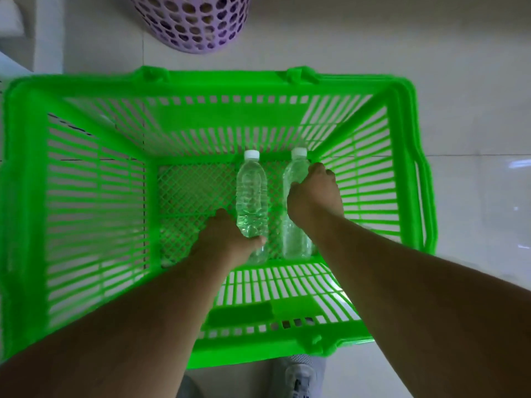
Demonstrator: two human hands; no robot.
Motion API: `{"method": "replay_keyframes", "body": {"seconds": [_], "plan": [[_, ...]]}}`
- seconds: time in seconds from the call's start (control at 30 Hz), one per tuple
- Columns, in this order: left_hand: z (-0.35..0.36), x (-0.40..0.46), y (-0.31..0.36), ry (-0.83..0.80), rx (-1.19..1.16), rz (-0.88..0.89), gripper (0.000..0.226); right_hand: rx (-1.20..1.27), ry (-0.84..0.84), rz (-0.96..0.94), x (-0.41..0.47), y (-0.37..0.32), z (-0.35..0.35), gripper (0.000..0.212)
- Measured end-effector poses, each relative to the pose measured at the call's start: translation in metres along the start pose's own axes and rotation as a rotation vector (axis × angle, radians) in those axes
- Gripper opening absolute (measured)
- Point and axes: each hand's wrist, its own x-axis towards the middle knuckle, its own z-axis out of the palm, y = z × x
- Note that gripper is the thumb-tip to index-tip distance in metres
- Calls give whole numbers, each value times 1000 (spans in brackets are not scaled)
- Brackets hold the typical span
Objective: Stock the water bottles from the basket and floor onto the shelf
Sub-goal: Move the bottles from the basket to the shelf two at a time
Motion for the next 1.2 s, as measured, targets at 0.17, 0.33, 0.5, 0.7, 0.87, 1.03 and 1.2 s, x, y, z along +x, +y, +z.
{"method": "replay_keyframes", "body": {"seconds": [0.17,0.33,0.5,0.7,0.87,1.03,1.2], "plan": [[-4,14,-10,14,-70,-9,59,33,-118,88,15,-2,5,64],[-2,23,-14,-55,-10,38,103,221,-325,156,35,-8,31,62],[-1,30,-17,-29,-105,31,38,324,-322,154,40,-1,35,68],[-28,1,-22,-121,-180,35,85,300,-256,20,23,-10,6,58],[-78,-66,-11,-53,-268,110,67,382,-234,-91,-22,-29,-62,40],[-153,-164,17,45,-355,225,40,434,-186,-216,-87,-66,-173,42],[-247,-284,55,50,-434,362,44,574,-144,-331,-171,-114,-319,36]]}}
